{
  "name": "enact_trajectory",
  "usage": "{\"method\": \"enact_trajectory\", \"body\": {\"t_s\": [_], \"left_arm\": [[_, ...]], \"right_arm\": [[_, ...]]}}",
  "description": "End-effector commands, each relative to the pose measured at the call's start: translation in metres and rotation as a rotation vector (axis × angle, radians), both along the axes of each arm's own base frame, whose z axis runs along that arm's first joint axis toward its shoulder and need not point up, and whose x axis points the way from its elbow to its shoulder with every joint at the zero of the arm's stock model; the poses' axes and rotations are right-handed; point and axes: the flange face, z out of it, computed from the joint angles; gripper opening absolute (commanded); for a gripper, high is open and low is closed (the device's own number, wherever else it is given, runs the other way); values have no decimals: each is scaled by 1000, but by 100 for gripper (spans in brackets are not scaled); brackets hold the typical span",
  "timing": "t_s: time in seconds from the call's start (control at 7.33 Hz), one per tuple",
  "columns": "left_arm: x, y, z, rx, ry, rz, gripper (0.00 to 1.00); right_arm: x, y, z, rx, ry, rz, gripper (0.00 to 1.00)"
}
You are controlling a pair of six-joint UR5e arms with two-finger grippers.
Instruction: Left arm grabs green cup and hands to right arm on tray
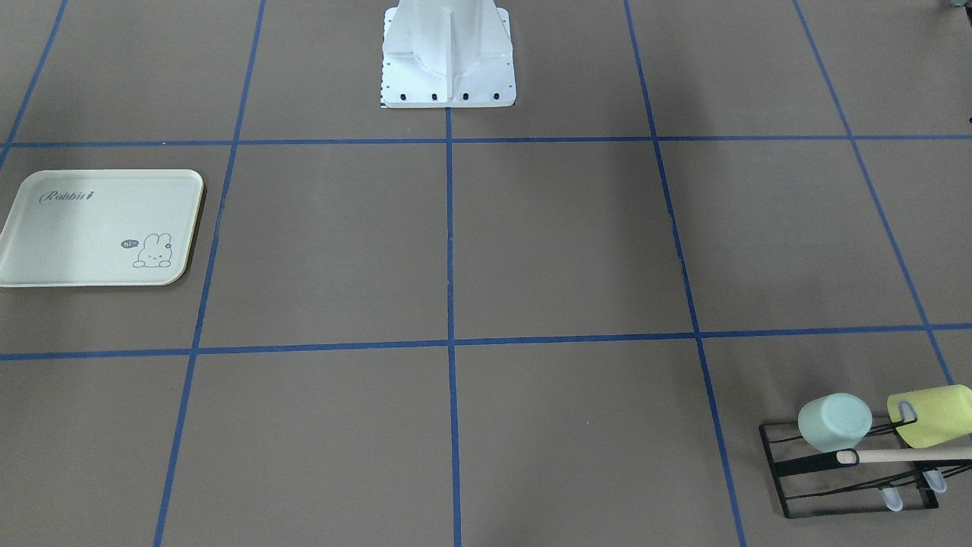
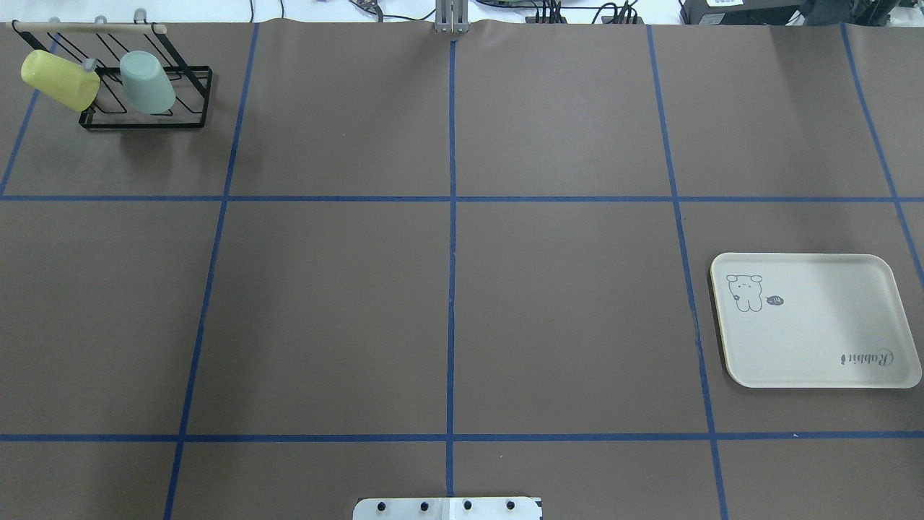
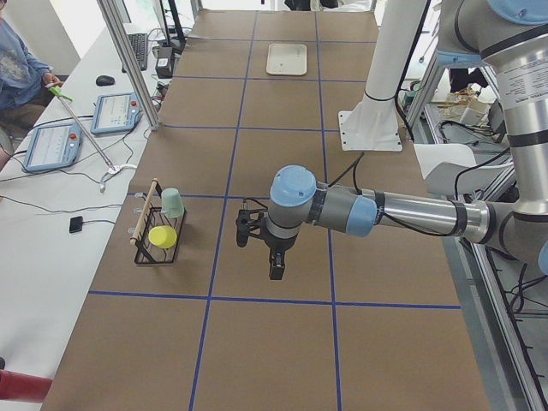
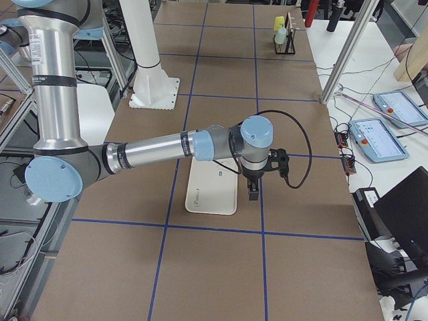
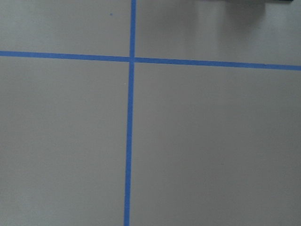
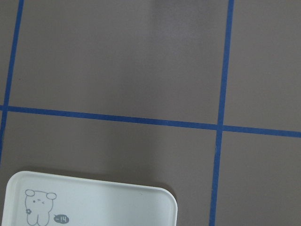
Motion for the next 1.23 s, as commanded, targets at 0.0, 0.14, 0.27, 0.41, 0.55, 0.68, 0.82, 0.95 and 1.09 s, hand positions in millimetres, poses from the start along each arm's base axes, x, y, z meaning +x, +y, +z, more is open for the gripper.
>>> {"method": "enact_trajectory", "body": {"t_s": [0.0, 0.14, 0.27, 0.41, 0.55, 0.68, 0.82, 0.95, 1.09], "left_arm": [[6, -22, -2, 3, 10, 12, 100], [8, -23, -6, 16, 22, 19, 100], [10, -22, -1, 7, 26, 24, 100], [11, -22, -3, 10, 27, 26, 100], [12, -22, -2, 7, 26, 25, 100], [32, -35, -14, 5, 33, 41, 100], [73, -64, -43, 53, 38, 114, 100], [103, -77, -56, 46, 48, 141, 100], [123, -97, -84, 53, 59, 136, 100]], "right_arm": [[13, 18, 7, -18, 5, 26, 100], [13, 26, 7, -19, 5, 26, 100], [15, 30, 10, -26, 5, 30, 100], [15, 42, 9, -25, 5, 31, 100], [16, 51, 4, -16, 5, 33, 100], [15, 58, 9, -27, -1, 31, 100], [14, 61, 9, -24, -7, 30, 100], [14, 71, 5, -18, -10, 31, 100], [14, 72, 4, -16, -18, 30, 100]]}}
